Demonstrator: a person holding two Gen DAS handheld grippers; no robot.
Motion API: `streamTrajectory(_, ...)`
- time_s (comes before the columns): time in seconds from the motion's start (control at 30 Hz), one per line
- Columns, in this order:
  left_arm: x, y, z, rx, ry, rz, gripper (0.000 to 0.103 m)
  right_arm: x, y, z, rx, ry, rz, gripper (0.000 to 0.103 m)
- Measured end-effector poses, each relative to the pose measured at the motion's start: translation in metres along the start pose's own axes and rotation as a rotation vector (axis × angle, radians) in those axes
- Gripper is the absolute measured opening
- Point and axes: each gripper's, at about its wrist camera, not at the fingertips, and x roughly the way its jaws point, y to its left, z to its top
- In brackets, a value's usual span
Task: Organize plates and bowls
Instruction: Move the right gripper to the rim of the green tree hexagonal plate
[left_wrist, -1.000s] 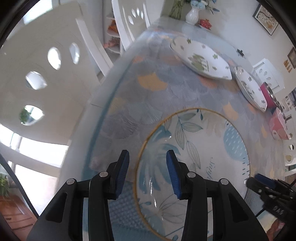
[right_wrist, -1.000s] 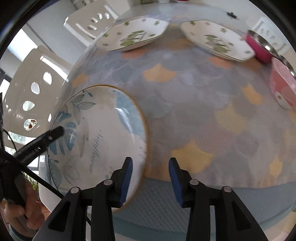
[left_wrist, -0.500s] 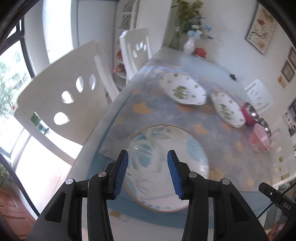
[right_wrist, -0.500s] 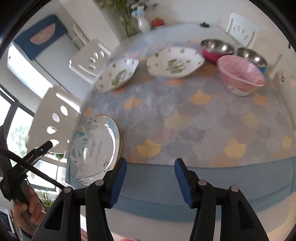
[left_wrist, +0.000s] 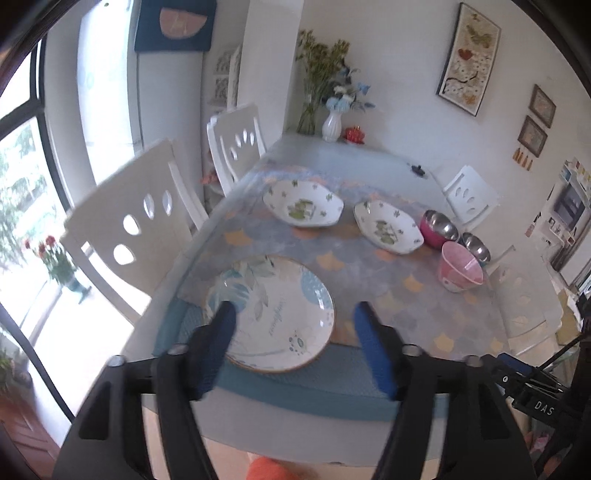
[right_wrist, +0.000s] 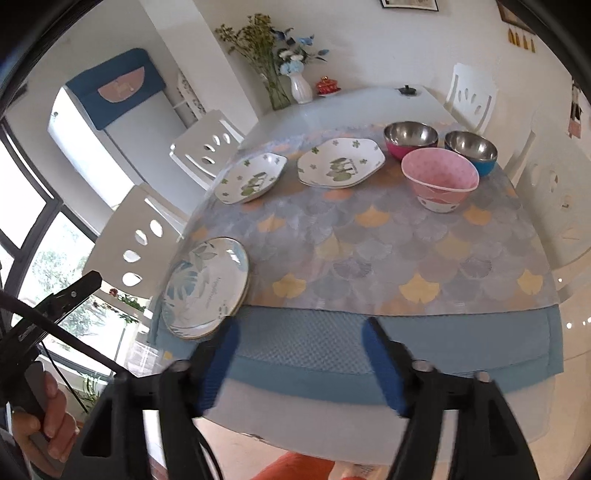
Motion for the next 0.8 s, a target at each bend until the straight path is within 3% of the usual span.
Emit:
streamTrajectory(0.23,-0.003,0.013,0.047,0.028,-0.067,0.011,0.069,0.001,0.015,0.008,-0.045,-0.03,-0.033,0.08)
streamTrajectory(0.4,0.024,0.032,0.096,0.054,-0.107,0.038,0.074,0.031,0.017,0.035,0.009,-0.027,-0.045,0.081)
streamTrajectory(0.6,0.082,0.056,0.146,0.085,-0.076,0.048,0.074,0.084,0.032,0.086,0.063,-0.001,-0.027,0.081)
streamTrajectory(0.8,0.156,0.078,0.187,0.112,0.012,0.025,0.074,0.148,0.05,0.129,0.089,0.027,-0.027,0.081)
